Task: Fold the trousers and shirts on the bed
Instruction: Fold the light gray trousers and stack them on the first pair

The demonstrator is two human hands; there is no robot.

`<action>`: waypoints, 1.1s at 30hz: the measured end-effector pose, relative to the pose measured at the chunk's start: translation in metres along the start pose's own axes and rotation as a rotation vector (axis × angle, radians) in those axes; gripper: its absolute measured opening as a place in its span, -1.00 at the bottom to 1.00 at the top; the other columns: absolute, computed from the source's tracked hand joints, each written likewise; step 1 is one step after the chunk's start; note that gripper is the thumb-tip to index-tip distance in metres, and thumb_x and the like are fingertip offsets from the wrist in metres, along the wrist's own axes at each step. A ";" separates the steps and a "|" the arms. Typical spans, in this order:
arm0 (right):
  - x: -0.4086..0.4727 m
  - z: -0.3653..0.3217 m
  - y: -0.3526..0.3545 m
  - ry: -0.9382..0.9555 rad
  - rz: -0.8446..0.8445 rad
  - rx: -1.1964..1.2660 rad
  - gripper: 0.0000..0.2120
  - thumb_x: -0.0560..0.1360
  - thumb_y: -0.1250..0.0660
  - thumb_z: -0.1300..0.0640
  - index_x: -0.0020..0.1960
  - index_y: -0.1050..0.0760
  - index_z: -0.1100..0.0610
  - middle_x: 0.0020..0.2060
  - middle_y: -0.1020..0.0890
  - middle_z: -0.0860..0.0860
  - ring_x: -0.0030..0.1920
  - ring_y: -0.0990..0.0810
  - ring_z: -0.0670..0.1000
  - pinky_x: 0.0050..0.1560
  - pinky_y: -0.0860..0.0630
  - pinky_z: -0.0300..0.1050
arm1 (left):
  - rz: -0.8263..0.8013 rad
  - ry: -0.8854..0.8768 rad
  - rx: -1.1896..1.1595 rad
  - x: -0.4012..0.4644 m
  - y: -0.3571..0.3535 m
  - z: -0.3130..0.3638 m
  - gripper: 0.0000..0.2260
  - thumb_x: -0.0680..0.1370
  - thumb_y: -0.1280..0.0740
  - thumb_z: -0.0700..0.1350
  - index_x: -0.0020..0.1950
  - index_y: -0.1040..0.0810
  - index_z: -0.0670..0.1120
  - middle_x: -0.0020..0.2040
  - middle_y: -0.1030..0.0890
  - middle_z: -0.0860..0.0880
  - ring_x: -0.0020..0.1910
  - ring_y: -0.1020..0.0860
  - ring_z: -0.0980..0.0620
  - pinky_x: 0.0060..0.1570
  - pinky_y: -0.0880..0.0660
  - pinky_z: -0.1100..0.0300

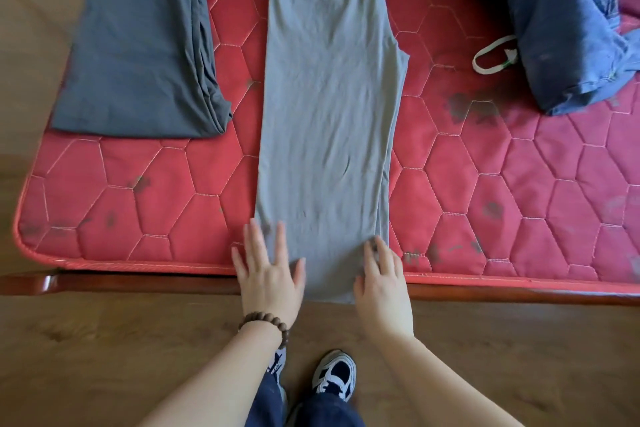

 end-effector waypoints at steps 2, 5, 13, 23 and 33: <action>-0.006 0.008 0.003 -0.119 0.003 0.062 -0.45 0.41 -0.36 0.36 0.38 -0.36 0.33 0.23 -0.48 0.23 0.17 -0.45 0.26 0.23 -0.44 0.13 | 0.027 0.109 -0.096 -0.003 0.010 -0.018 -0.39 0.49 -0.40 -0.05 0.47 -0.30 -0.20 0.38 -0.37 -0.33 0.35 -0.36 -0.31 0.30 -0.32 -0.21; -0.011 0.019 0.003 -0.303 -0.011 0.148 -0.54 0.49 -0.30 0.26 0.38 -0.34 0.22 0.13 -0.47 0.13 0.15 -0.40 0.17 0.15 -0.35 -0.01 | 0.019 0.110 -0.222 -0.005 0.020 -0.025 -0.46 0.50 -0.37 -0.21 0.44 -0.31 -0.26 0.17 -0.50 -0.27 0.16 -0.46 -0.27 0.12 -0.41 -0.12; -0.012 0.019 0.003 -0.491 -0.008 0.218 -0.70 0.49 -0.36 0.13 0.16 -0.40 0.19 0.08 -0.46 0.10 0.13 -0.41 0.15 0.10 -0.37 -0.01 | 0.043 0.244 -0.444 -0.004 0.028 -0.044 -0.85 0.56 -0.31 -0.12 -0.11 -0.42 -0.19 -0.28 -0.45 -0.06 -0.25 -0.45 -0.16 -0.30 -0.25 0.12; -0.009 0.035 -0.014 -0.696 -0.146 0.368 -0.75 0.56 -0.28 0.01 -0.21 -0.36 0.12 -0.24 -0.50 0.03 -0.10 -0.49 0.15 -0.12 -0.37 -0.04 | -0.075 0.216 -0.525 -0.003 0.009 -0.045 -0.62 0.56 -0.29 -0.10 -0.34 -0.17 -0.12 -0.45 -0.29 -0.07 -0.42 -0.27 -0.09 -0.40 -0.17 0.09; -0.023 0.043 -0.001 -0.737 0.085 0.549 -0.83 0.64 -0.11 0.09 -0.09 -0.32 0.15 -0.26 -0.49 0.10 -0.21 -0.39 0.15 -0.24 -0.20 -0.04 | -0.025 0.279 -0.601 -0.010 0.012 -0.044 -0.60 0.56 -0.28 -0.06 -0.36 -0.15 -0.11 -0.47 -0.26 -0.03 -0.47 -0.23 -0.01 -0.45 -0.14 0.12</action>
Point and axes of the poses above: each hand's wrist, its own x-axis towards the middle knuckle, its own y-axis out of the back of the hand, z = x × y, the point moved 9 cm from there along x, towards the middle knuckle
